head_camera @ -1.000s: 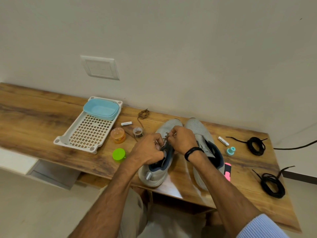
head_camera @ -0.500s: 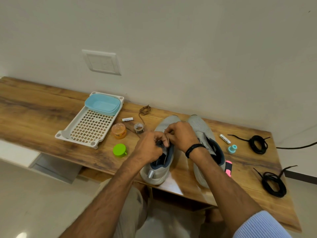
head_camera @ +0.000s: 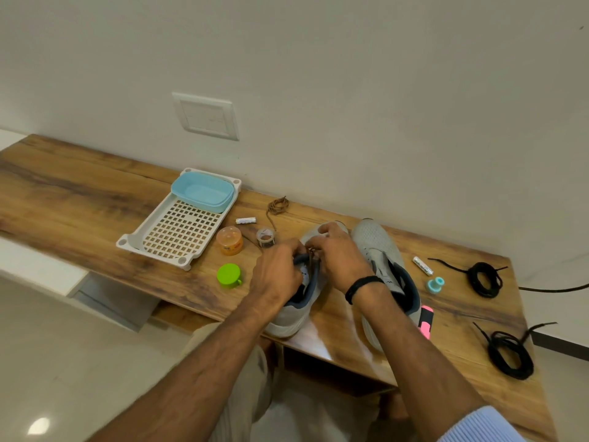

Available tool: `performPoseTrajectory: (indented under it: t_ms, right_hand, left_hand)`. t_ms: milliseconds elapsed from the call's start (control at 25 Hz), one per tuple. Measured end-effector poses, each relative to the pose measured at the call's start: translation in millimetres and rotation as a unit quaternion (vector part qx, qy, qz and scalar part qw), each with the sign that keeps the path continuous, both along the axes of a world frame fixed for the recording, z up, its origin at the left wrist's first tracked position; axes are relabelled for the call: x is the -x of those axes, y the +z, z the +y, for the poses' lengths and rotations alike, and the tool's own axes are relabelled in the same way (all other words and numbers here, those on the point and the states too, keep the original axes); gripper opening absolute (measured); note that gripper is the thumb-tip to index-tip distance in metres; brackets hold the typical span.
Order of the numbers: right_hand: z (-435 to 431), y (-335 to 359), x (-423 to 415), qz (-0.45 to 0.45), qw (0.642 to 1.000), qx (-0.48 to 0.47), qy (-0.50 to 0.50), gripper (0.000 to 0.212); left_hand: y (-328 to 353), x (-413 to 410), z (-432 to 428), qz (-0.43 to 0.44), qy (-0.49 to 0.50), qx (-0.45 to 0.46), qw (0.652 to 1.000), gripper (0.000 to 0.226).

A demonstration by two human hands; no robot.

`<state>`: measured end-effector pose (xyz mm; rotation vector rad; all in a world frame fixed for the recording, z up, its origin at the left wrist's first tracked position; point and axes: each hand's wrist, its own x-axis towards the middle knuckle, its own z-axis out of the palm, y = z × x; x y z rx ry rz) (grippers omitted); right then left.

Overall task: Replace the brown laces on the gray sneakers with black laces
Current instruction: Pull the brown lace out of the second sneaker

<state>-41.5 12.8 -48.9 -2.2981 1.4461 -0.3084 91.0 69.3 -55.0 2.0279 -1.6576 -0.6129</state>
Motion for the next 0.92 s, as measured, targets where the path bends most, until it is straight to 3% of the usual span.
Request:
performPoseTrajectory:
  t_ms: [120, 200, 280, 360, 400, 440, 520, 600, 720, 840, 920]
  right_hand:
    - [-5.3, -3.0, -4.9, 0.099, 0.994, 0.037, 0.033, 0.02]
    - [-6.8, -1.0, -7.5, 0.075, 0.997, 0.031, -0.007, 0.018]
    - [-6.4, 1.5, -6.5, -0.052, 0.989, 0.003, -0.138, 0.016]
    - [-7.9, 0.2, -5.1, -0.222, 0.926, -0.058, -0.299, 0.028]
    - [-5.8, 0.6, -6.5, -0.269, 0.898, -0.068, -0.341, 0.028]
    - [-3.5, 1.1, -8.2, -0.271, 0.897, -0.053, -0.346, 0.022]
    - [-5.3, -0.1, -7.3, -0.183, 0.947, 0.014, -0.262, 0.008]
    - [-9.8, -5.1, -2.4, -0.072, 0.988, 0.024, -0.133, 0.019]
    - [-14.4, -8.3, 1.9, -0.066, 0.995, -0.004, -0.076, 0.01]
    - [-8.6, -3.4, -2.0, -0.058, 0.994, -0.013, -0.093, 0.048]
    - [-2.6, 10.9, -4.5, -0.007, 0.997, -0.004, -0.079, 0.054]
  left_hand:
    - [-3.1, -1.9, 0.1, -0.011, 0.009, 0.011, 1.0, 0.051]
    - [-1.9, -3.3, 1.7, -0.048, 0.002, 0.002, 0.999, 0.061]
    - [-0.8, -4.7, 1.3, -0.062, 0.006, -0.004, 0.998, 0.064]
    - [-2.1, -4.7, 0.4, -0.041, 0.018, -0.002, 0.999, 0.064]
    - [-2.8, -3.4, 0.1, -0.029, 0.021, -0.001, 0.999, 0.064]
    - [-3.1, -1.7, -0.1, -0.021, 0.023, -0.001, 1.0, 0.064]
    - [-4.3, -0.8, -1.2, -0.02, 0.032, -0.002, 0.999, 0.065]
    - [-6.4, -3.7, -3.8, -0.032, 0.042, -0.003, 0.999, 0.066]
    - [-8.6, -5.6, -6.7, -0.034, 0.035, -0.023, 0.999, 0.067]
    - [-8.5, -3.8, -8.6, -0.032, 0.028, -0.03, 0.999, 0.062]
    - [-9.2, -4.6, -9.3, -0.026, 0.032, -0.032, 0.999, 0.057]
